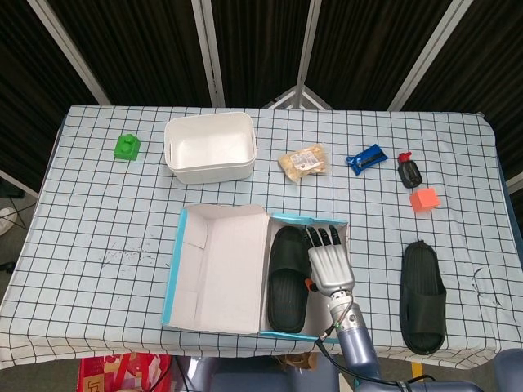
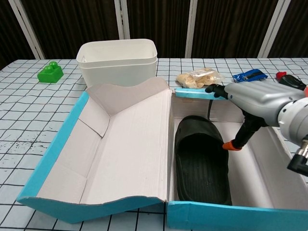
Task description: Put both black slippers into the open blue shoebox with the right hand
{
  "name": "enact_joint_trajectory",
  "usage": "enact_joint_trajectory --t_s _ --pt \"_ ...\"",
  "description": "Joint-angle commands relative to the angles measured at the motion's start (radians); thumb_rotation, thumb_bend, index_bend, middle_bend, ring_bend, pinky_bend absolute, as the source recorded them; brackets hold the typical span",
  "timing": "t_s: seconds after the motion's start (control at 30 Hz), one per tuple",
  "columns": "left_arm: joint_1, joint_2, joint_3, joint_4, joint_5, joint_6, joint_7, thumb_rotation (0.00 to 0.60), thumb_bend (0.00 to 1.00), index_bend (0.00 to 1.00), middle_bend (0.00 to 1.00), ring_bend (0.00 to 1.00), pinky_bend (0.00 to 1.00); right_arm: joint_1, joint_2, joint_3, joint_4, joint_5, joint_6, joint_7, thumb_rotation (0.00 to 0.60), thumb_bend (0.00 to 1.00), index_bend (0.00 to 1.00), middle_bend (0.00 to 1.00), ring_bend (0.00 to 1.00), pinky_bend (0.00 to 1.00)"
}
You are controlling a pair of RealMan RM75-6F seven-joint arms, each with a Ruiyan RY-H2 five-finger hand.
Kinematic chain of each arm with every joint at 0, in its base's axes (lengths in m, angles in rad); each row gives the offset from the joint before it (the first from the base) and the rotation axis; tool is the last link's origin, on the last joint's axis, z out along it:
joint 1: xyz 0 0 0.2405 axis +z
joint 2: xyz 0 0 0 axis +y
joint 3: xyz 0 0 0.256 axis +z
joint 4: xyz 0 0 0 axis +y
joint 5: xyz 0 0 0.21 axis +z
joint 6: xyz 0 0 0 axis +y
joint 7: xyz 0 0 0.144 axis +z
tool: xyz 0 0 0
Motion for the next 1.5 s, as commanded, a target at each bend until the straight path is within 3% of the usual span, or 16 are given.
enact_joint_trajectory --t_s 0.03,0.13,0.23,0.4,0.5,0.6,0.67,0.73,0.97,1.17,1.5 --pt "0.001 0.000 -0.001 0.000 -0.001 0.001 0.000 0.600 0.51 0.07 0.00 0.00 0.02 0.008 0.027 0.007 -0.051 0.027 0.022 -0.013 0.600 0.20 0.05 0.12 0.11 0.00" --pt "0.002 0.001 -0.003 0.001 -0.005 0.003 0.001 0.600 0.52 0.07 0.00 0.00 0.02 0.014 0.058 0.021 -0.118 0.046 0.048 -0.021 0.600 0.22 0.12 0.15 0.13 0.00" --pt "0.003 0.000 -0.005 0.001 -0.009 0.006 0.004 0.600 0.51 0.07 0.00 0.00 0.02 0.009 0.091 0.045 -0.191 0.035 0.085 -0.001 0.600 0.31 0.21 0.23 0.21 0.01" --pt "0.003 -0.006 -0.011 0.005 -0.014 0.014 0.011 0.600 0.51 0.07 0.00 0.00 0.02 -0.035 0.193 0.109 -0.345 -0.033 0.162 0.100 0.600 0.34 0.23 0.26 0.24 0.04" --pt "0.003 -0.012 -0.018 0.013 -0.017 0.024 0.011 0.600 0.51 0.07 0.00 0.00 0.02 -0.058 0.276 0.139 -0.350 -0.053 0.172 0.144 0.600 0.34 0.23 0.26 0.24 0.04" --pt "0.004 -0.027 -0.028 0.031 -0.015 0.045 0.011 0.600 0.51 0.07 0.00 0.00 0.02 -0.120 0.442 0.144 -0.350 -0.101 0.164 0.208 0.600 0.34 0.23 0.26 0.23 0.04" --pt "0.004 -0.050 -0.037 0.055 0.022 0.093 0.003 0.600 0.51 0.07 0.00 0.00 0.02 -0.218 0.639 0.112 -0.350 -0.139 0.182 0.237 0.600 0.34 0.23 0.26 0.21 0.04" --pt "0.007 -0.066 -0.037 0.074 0.044 0.118 -0.003 0.600 0.51 0.07 0.00 0.00 0.02 -0.271 0.759 0.087 -0.350 -0.167 0.135 0.322 0.600 0.34 0.23 0.26 0.19 0.03" --pt "0.016 -0.099 -0.042 0.112 0.099 0.191 -0.027 0.600 0.47 0.07 0.00 0.00 0.02 -0.397 1.089 0.004 -0.305 -0.163 0.003 0.518 0.600 0.34 0.20 0.22 0.16 0.01" --pt "0.013 -0.108 -0.046 0.119 0.095 0.188 -0.014 0.600 0.45 0.07 0.00 0.00 0.02 -0.489 1.137 -0.073 -0.215 -0.288 -0.023 0.712 0.600 0.34 0.13 0.18 0.14 0.01" --pt "0.008 -0.106 -0.037 0.110 0.103 0.170 -0.007 0.600 0.45 0.07 0.00 0.00 0.02 -0.577 0.997 -0.167 -0.030 -0.443 0.042 0.822 0.600 0.33 0.09 0.13 0.13 0.01"
